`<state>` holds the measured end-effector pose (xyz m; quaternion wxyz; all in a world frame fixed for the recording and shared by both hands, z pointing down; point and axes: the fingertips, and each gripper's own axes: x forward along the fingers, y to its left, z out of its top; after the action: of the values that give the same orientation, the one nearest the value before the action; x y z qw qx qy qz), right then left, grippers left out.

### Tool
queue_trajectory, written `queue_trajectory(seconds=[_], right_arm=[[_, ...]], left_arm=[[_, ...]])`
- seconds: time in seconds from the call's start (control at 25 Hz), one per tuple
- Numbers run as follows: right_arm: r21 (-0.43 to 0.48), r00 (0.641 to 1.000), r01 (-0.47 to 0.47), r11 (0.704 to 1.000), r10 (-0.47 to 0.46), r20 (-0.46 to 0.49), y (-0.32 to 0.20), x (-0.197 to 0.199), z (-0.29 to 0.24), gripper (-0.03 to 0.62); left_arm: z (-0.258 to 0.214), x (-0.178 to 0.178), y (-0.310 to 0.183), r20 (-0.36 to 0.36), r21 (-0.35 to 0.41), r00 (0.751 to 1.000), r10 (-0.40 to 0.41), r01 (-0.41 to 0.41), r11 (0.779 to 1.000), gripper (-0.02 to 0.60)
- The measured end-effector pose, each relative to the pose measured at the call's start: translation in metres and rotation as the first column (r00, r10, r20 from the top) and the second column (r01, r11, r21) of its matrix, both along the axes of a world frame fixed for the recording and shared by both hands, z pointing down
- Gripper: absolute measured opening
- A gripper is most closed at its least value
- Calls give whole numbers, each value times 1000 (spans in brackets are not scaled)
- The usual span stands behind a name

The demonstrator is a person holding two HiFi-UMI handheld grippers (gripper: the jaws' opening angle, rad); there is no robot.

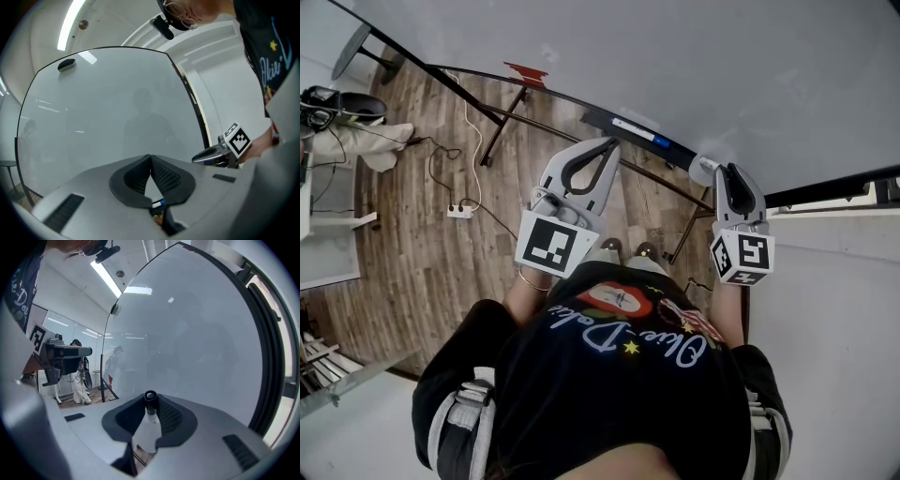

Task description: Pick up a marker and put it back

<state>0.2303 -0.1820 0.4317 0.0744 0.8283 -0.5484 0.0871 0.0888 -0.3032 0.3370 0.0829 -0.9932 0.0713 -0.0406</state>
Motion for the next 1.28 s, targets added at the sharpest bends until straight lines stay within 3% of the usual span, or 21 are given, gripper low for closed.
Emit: queue_trajectory(seconds=[0.56, 1.28], right_arm=[[-7, 999, -6, 1000, 6, 39, 11, -6, 10, 74], [-9, 1000, -3, 1000, 3, 2, 15, -9, -2, 110]], left_arm=[[-1, 6, 8, -4, 0, 1000, 23, -23, 1000, 3], [0, 7, 13, -6, -11, 999, 41, -41, 999, 3]])
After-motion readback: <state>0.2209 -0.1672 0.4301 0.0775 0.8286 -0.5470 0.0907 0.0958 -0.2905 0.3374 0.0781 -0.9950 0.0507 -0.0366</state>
